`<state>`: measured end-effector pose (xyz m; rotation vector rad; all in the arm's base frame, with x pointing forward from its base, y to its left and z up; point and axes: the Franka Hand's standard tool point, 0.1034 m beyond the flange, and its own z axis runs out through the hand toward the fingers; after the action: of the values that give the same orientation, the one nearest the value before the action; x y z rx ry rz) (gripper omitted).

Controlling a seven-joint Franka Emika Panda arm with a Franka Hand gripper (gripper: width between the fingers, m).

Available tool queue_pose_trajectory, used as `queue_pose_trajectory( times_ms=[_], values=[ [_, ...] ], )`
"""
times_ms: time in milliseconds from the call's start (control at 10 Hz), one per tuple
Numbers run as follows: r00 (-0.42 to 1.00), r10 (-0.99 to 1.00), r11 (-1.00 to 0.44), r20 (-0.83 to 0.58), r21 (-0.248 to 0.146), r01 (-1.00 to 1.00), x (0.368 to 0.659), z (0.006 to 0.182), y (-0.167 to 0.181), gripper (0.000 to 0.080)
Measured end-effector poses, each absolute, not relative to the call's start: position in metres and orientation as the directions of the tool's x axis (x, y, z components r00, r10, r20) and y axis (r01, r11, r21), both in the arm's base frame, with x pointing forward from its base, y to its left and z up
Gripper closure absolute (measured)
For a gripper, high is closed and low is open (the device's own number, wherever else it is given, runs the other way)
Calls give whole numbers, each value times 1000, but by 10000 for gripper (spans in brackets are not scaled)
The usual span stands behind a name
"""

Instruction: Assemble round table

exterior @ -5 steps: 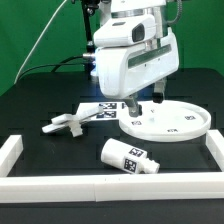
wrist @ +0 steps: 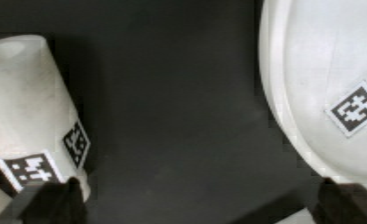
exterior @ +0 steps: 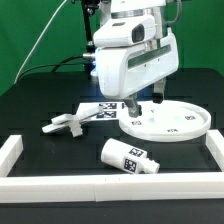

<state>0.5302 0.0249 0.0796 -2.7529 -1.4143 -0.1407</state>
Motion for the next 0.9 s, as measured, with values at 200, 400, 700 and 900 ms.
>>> queue_pose_trajectory(
  times_ms=[200,400,700,900],
  values=[
    [534,843,-536,58,6,844,555,84,2,150],
    [509,860,-509,33,-2,861,583,81,-9,150],
    [508,861,-508,32,-5,861,583,78,-10,150],
    [517,855,-517,40,3,856,604,69,-8,150]
  ],
)
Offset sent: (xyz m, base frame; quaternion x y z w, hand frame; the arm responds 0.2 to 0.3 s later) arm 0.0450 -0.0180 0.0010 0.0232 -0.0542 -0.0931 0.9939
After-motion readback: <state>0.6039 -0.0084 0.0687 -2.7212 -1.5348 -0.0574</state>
